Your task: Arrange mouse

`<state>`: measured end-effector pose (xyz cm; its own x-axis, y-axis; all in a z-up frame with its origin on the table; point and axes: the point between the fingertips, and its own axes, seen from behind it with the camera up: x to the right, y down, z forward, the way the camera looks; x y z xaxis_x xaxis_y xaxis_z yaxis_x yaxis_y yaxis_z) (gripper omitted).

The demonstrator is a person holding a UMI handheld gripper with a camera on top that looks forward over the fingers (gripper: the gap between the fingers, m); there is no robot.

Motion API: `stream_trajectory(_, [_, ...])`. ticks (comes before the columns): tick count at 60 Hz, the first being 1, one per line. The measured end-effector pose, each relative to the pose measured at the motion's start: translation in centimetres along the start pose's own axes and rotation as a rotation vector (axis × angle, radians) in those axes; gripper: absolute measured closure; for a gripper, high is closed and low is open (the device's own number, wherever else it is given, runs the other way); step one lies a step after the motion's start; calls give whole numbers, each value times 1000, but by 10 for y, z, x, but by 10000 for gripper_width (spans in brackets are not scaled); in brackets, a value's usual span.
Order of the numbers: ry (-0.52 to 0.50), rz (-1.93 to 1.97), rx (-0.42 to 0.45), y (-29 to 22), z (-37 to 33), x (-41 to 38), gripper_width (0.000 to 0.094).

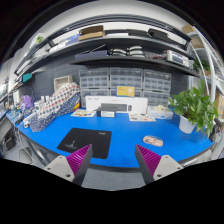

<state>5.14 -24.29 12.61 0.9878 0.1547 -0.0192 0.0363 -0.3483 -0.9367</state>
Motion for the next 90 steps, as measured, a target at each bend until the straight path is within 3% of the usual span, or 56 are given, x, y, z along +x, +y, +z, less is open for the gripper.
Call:
stream_trajectory(25, [123,-3,-145,80,34,122,69])
stream_trajectory(38, [189,14,-181,82,94,194,72])
stream_trajectory(66, [133,57,-258,60,230,255,88])
stream_trajectory(72, [141,83,-265,55,248,262,134])
stream_trajectory(74, [131,93,-269,54,254,262,224])
stream_trajectory(75, [131,92,-269,52,256,265,205])
stream_trajectory(79, [142,87,-274,50,261,271,447])
stream_trajectory(86, [146,99,-274,50,262,271,466])
stream_trajectory(90, [150,109,-268,50,263,270,526])
